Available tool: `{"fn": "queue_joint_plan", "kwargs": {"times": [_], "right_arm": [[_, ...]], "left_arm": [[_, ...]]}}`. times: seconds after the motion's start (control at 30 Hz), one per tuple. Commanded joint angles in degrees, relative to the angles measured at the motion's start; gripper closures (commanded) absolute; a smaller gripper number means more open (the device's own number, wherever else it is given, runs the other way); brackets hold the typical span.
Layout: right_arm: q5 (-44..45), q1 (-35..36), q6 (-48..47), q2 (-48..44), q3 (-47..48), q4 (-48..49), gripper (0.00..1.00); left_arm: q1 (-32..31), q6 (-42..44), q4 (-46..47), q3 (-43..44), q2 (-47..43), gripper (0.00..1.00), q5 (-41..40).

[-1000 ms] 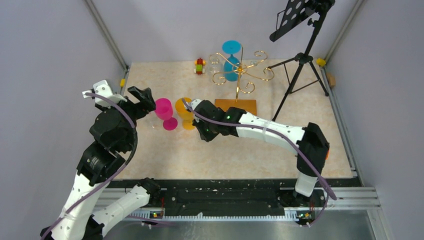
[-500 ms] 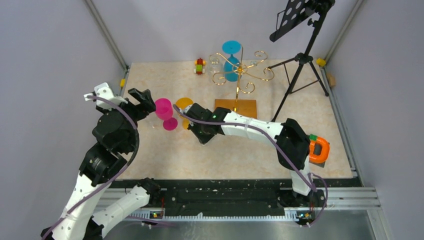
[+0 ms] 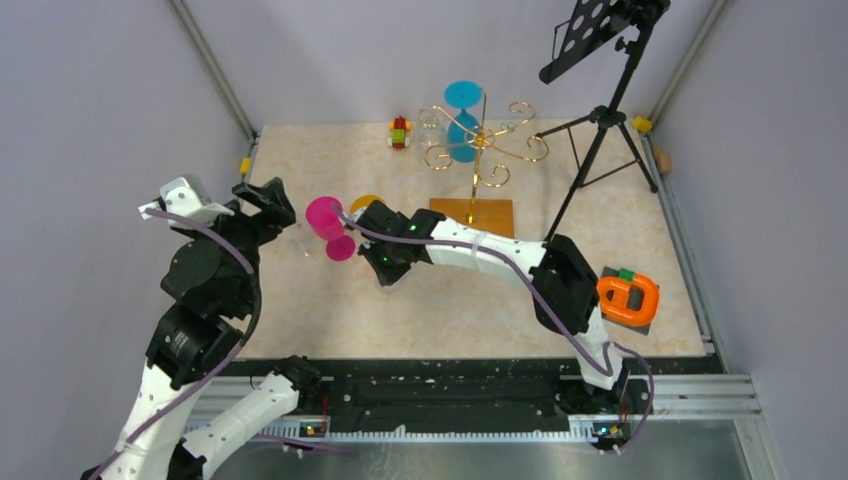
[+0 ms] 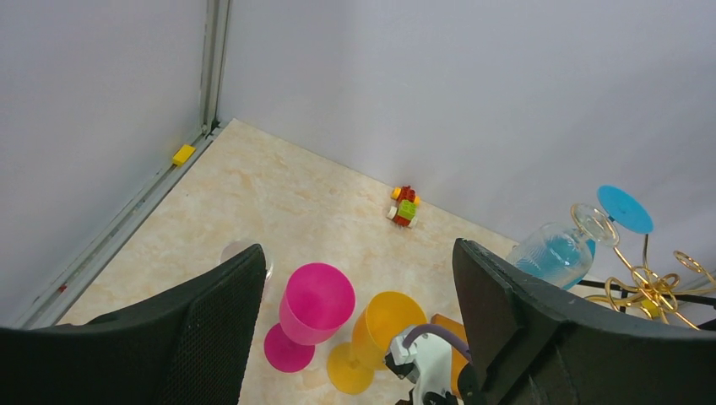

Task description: Take the wine glass off the wine glass rack

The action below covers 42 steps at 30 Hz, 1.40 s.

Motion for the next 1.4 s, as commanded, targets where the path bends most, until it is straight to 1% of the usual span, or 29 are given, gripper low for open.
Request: {"fn": "queue_joint_plan", "kwargs": {"times": [0.0, 0.1, 0.23, 0.33, 0.43, 0.6, 0.8, 0.97, 1.13, 1.27, 1.37], "right_arm": [[0.62, 0.81, 0.03, 2.50, 6.22, -0.42, 0.94], [1.32, 0.79, 0.13, 4.03, 8.65, -1.62, 0.87], [1.32, 0.81, 0.17, 4.68, 10.81, -2.65, 0.73], [1.32, 0.81, 0.10, 4.73, 12.03, -2.93, 0.67], [1.32, 0.81, -0.07, 4.73, 13.35, -3.26, 0.64], [1.28, 0.80, -0.18, 4.20, 15.26, -3.37, 0.63], [1.30, 0.80, 0.34, 0.45, 15.50, -1.60, 0.58], [2.11, 0.81, 0.94, -6.97, 12.02, 2.40, 0.58], [5.35, 0.77, 1.18, -17.78, 3.53, 8.38, 0.60], [11.65, 0.80, 1.01, -28.22, -3.57, 12.30, 0.59], [17.00, 0.79, 0.68, -35.75, -9.29, 15.59, 0.56]], "left_arm": [[0.07, 0.83, 1.64, 1.02, 0.27, 0.16, -0.32], [0.10, 0.92, 1.32, 1.26, 0.31, 0.16, -0.27], [0.09, 1.01, 1.06, 1.43, 0.26, 0.16, -0.35], [0.12, 1.01, 1.01, 1.48, 0.27, 0.16, -0.27], [0.12, 1.01, 0.93, 1.67, 0.39, 0.16, -0.19], [0.12, 1.09, 0.92, 1.99, 0.45, 0.16, -0.02], [0.13, 0.77, 0.84, 2.43, 0.62, 0.15, 1.30], [0.08, -0.23, 0.61, 2.57, 0.75, 0.15, 3.76], [0.09, -0.85, 1.39, 2.70, 1.25, 0.15, 8.49], [0.11, -2.36, 1.61, 3.17, 3.31, 0.15, 13.22], [0.10, -3.98, 1.80, 3.44, 6.14, 0.15, 17.64]]}}
